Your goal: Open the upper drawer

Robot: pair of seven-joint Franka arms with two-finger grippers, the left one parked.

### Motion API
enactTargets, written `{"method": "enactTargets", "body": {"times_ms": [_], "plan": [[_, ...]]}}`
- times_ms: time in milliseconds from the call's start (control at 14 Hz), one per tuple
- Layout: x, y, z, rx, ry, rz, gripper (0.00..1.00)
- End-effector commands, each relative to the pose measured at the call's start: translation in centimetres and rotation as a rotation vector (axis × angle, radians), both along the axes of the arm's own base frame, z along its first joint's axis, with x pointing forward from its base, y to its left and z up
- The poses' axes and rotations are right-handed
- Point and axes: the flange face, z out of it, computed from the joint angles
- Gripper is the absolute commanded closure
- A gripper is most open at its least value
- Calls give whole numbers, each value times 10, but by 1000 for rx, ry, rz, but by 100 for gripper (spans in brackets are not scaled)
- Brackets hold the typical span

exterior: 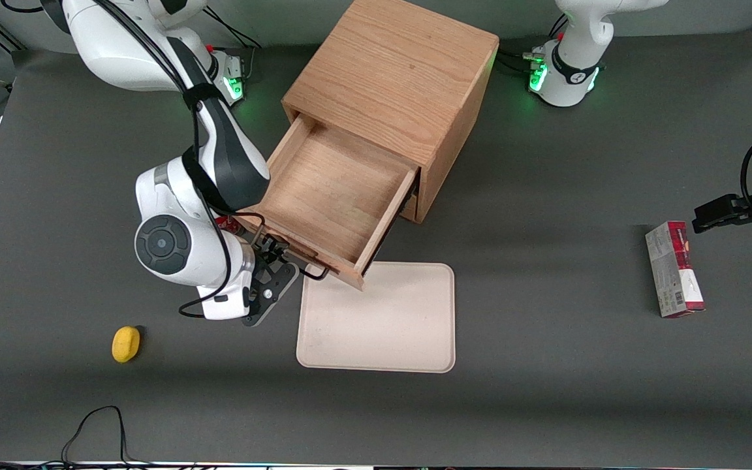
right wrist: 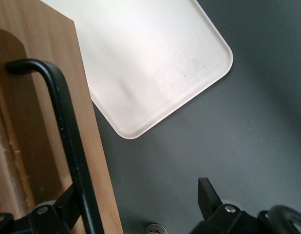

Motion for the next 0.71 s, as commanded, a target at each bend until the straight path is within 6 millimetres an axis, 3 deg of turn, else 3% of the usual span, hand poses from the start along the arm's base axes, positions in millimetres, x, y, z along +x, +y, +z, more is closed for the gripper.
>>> {"method": "enactTargets", "body": {"times_ms": [0, 143, 357, 500, 643], "plan": [[5, -6, 47, 50, 5, -41, 0], [0, -10, 92, 48, 4, -56, 0], [-9, -43, 150, 47, -13, -183, 0], [-15, -86, 191, 36, -30, -376, 0], [-21, -130, 219, 8, -41, -541, 0]]}}
